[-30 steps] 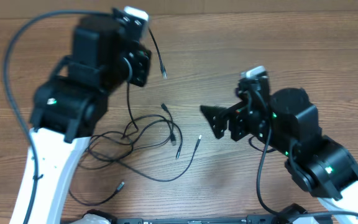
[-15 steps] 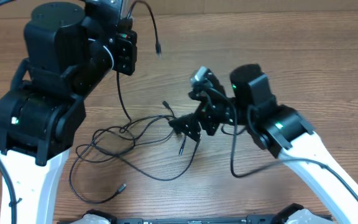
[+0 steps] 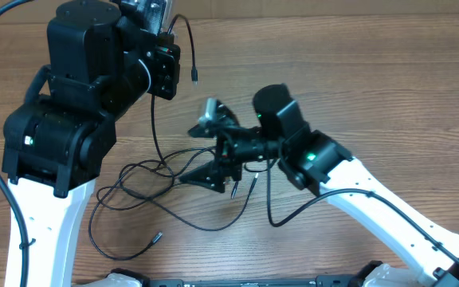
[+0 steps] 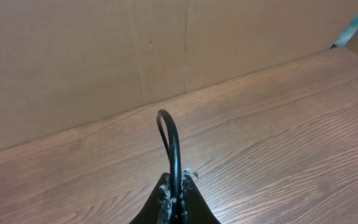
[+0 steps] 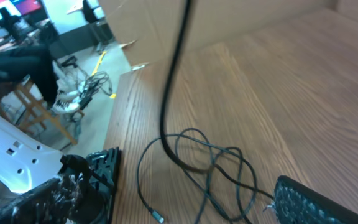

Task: Untangle cables

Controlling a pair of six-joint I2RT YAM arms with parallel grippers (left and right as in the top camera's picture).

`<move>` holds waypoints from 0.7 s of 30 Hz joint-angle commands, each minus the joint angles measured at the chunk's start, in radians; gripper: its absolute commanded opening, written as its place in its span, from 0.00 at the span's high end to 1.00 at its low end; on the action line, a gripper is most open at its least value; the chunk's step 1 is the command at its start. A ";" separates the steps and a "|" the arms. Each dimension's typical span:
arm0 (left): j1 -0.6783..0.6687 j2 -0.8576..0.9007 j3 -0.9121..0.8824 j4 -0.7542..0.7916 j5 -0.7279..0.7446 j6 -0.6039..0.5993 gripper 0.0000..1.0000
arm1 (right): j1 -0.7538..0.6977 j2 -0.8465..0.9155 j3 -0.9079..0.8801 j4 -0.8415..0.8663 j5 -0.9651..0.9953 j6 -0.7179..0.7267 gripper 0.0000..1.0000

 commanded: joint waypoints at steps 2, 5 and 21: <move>0.004 -0.002 0.019 0.010 0.022 0.013 0.96 | 0.030 0.048 0.014 0.047 0.006 -0.008 0.04; 0.004 -0.002 0.019 0.011 0.023 0.013 0.96 | 0.048 0.083 0.014 0.094 0.006 -0.007 0.04; 0.004 -0.002 0.019 0.023 0.066 0.013 0.96 | 0.105 0.174 0.014 0.233 0.101 0.094 0.96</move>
